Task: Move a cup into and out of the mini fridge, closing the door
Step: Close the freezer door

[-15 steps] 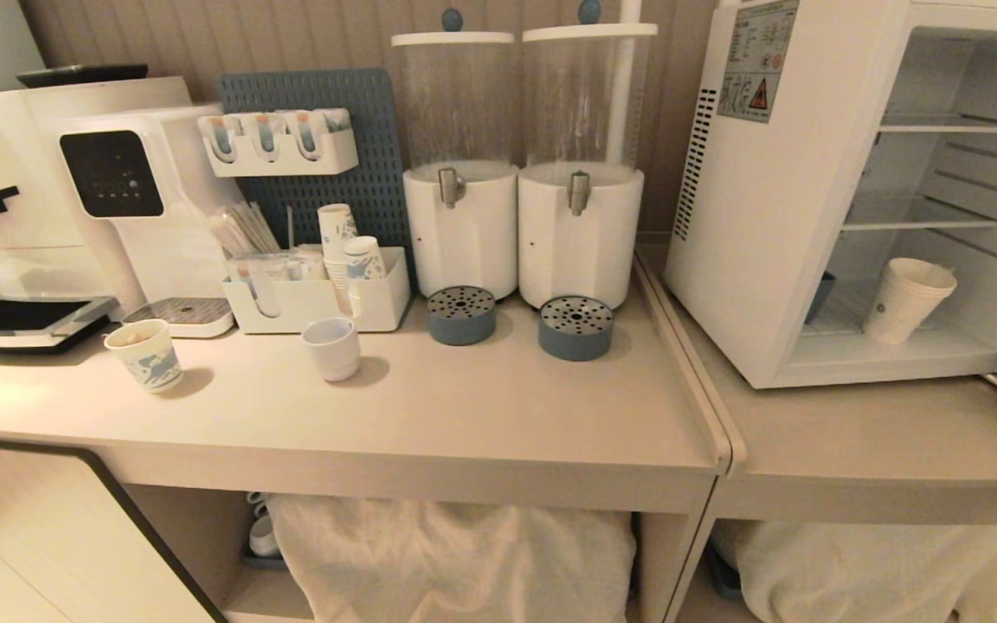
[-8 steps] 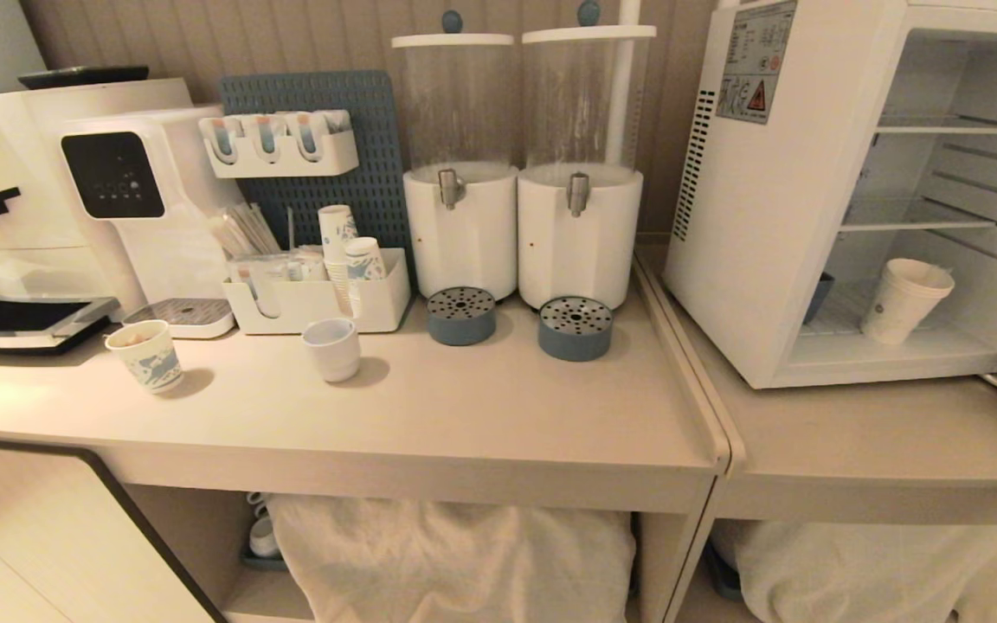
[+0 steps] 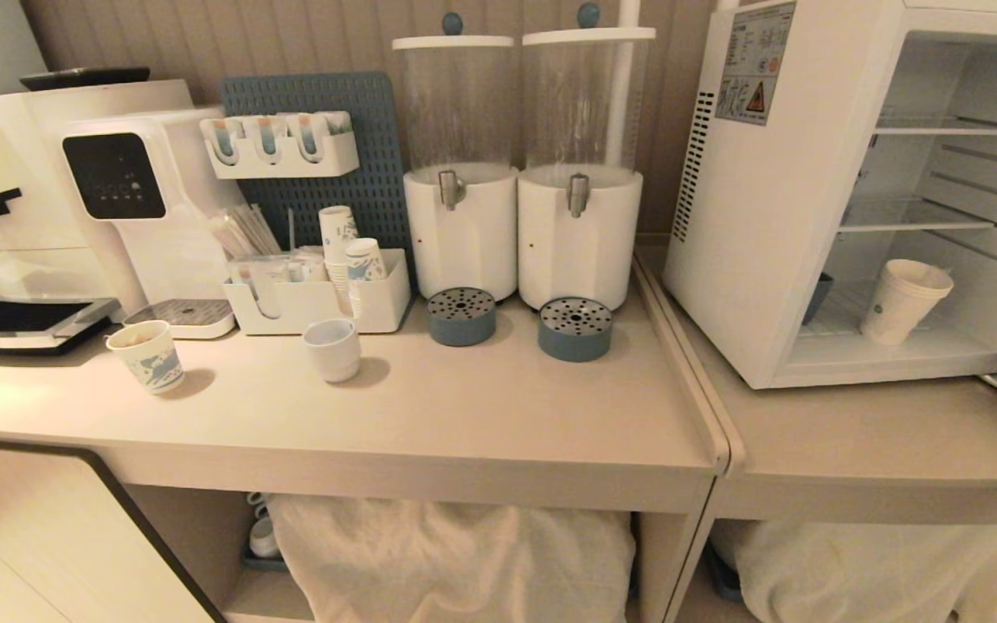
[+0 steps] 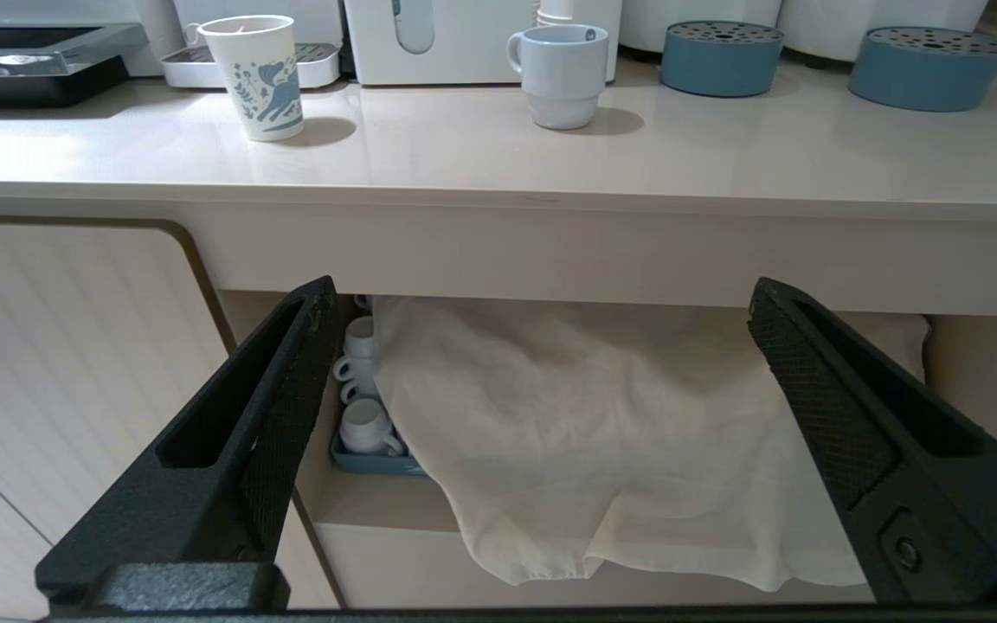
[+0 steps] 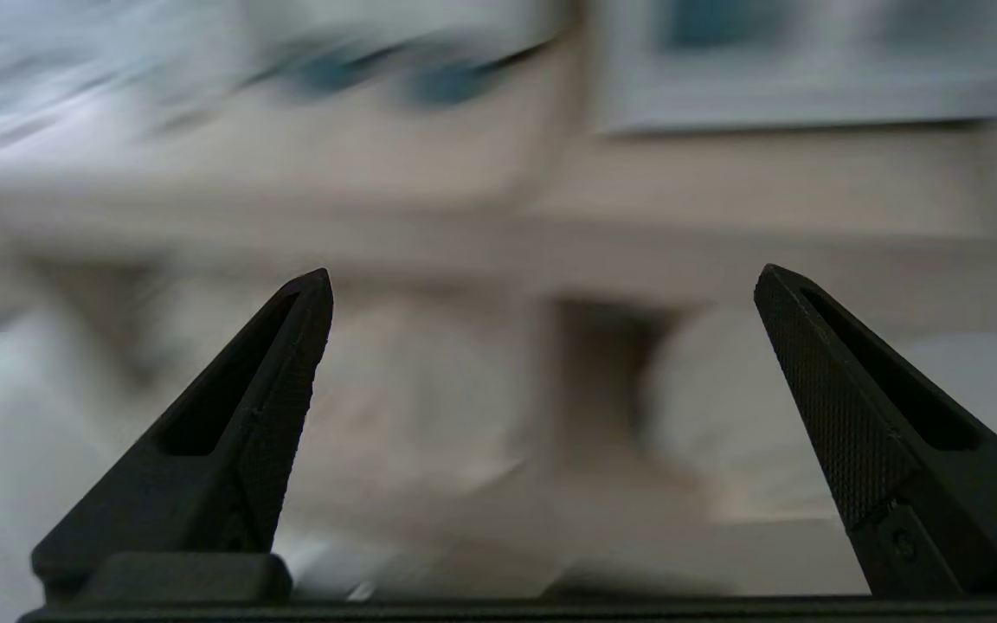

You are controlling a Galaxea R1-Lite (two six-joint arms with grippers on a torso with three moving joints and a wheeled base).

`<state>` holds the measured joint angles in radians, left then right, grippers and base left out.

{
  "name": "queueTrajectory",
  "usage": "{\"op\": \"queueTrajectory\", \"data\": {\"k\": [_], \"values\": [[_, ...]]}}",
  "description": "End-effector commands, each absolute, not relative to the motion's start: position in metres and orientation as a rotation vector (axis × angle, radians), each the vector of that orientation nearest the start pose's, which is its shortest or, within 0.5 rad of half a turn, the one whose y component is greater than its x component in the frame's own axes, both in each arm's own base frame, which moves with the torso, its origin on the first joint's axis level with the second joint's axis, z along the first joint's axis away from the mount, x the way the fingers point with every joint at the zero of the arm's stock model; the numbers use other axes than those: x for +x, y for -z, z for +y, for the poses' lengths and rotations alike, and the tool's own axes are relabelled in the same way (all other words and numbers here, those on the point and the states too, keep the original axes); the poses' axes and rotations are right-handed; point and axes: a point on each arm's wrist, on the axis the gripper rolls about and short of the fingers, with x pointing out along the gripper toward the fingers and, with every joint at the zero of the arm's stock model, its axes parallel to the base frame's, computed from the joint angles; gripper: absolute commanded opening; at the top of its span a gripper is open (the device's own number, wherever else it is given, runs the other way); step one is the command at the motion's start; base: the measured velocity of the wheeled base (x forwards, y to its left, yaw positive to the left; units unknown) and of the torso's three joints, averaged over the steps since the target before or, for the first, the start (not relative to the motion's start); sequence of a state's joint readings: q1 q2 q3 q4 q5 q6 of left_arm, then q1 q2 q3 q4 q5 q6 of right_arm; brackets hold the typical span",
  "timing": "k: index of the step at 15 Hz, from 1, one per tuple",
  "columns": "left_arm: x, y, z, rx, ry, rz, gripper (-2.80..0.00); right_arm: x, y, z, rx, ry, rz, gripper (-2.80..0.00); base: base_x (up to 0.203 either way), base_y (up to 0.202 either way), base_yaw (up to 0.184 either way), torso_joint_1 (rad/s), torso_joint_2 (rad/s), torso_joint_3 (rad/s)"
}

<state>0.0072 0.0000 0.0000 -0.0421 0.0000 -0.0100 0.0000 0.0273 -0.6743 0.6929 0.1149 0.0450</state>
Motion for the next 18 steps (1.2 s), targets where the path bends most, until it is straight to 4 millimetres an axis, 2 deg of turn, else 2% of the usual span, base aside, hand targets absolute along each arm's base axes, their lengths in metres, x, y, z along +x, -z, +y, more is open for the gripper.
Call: {"op": "queueTrajectory", "data": {"k": [1, 3, 5, 7, 9, 18], "values": [[-0.021, -0.075, 0.000, -0.009, -0.008, -0.025, 0.00, -0.074, -0.147, 0.000, 0.017, 0.019, -0.034, 0.00, 0.000, 0.000, 0.000, 0.000, 0.00, 0.000], [-0.021, -0.075, 0.000, -0.011, -0.008, -0.025, 0.00, -0.042, -0.113, -0.002, -0.040, 0.077, -0.036, 0.00, 0.000, 0.000, 0.000, 0.000, 0.00, 0.000], [-0.021, -0.075, 0.000, -0.011, -0.008, -0.023, 0.00, -0.025, -0.083, -0.002, -0.086, 0.085, -0.025, 0.00, 0.000, 0.000, 0.000, 0.000, 0.00, 0.000], [-0.021, -0.075, 0.000, -0.011, -0.008, -0.025, 0.00, -0.024, -0.080, 0.000, -0.111, 0.012, -0.020, 0.00, 0.000, 0.000, 0.000, 0.000, 0.00, 0.000], [-0.021, -0.075, 0.000, -0.011, -0.008, -0.025, 0.00, -0.027, -0.077, 0.001, -0.093, -0.026, 0.070, 0.00, 0.000, 0.000, 0.000, 0.000, 0.00, 0.000], [-0.021, -0.075, 0.000, -0.011, -0.008, -0.025, 0.00, -0.028, -0.076, 0.000, -0.038, -0.009, 0.095, 0.00, 0.000, 0.000, 0.000, 0.000, 0.00, 0.000]]}}
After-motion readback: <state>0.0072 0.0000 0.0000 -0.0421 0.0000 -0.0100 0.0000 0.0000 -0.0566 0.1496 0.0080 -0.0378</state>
